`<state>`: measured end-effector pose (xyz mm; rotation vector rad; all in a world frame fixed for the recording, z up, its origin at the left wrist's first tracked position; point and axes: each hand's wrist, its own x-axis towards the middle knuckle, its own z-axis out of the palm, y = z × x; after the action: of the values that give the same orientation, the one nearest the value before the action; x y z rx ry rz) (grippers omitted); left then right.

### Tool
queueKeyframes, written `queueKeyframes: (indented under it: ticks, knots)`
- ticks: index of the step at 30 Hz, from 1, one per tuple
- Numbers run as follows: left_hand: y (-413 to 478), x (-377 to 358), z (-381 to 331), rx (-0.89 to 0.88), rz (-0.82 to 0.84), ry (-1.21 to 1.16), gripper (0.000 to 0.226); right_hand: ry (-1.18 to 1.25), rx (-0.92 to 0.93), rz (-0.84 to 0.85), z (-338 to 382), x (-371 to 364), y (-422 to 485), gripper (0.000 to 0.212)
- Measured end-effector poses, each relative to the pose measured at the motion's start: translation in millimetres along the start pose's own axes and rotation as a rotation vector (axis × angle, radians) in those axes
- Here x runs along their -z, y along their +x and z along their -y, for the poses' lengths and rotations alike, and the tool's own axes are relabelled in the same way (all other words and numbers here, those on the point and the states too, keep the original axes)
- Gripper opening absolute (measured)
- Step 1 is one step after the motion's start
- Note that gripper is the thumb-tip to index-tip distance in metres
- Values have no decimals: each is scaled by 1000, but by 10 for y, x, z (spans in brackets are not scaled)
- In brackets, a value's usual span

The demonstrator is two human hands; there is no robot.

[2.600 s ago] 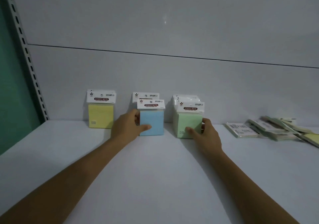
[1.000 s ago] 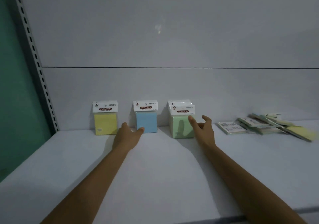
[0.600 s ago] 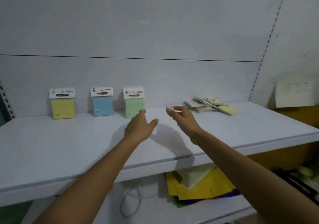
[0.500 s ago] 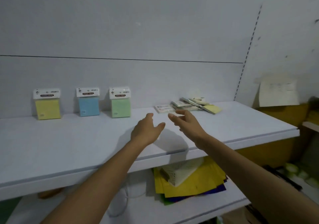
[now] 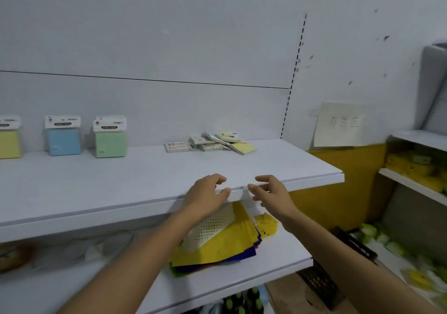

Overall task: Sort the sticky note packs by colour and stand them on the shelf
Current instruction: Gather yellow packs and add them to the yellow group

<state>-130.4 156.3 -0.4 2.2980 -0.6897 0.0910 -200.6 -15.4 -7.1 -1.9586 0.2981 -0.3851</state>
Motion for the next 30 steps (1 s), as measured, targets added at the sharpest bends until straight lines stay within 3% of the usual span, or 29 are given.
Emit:
queueKeyframes:
  ticks: [8, 12, 19, 22, 27, 30]
  knots:
    - [482, -159, -21, -49, -44, 0, 30, -26, 56, -11, -155, 78, 394, 43]
    - [990, -278, 37, -64, -60, 8, 27, -89, 107, -126, -195, 89, 837, 37]
    - [2206, -496, 151, -172, -88, 233, 33, -296, 167, -123, -252, 210, 1769, 22]
    - [2697, -575, 231, -205, -35, 445, 42, -407, 126, -90, -354, 266, 2182, 33]
    - [3193, -715, 450, -128, -49, 704, 42, -633, -6, -2, -352, 168, 2809, 79]
    - [3199, -841, 615, -143, -160, 771, 57, -781, 63, 46, -406, 37, 3008, 87]
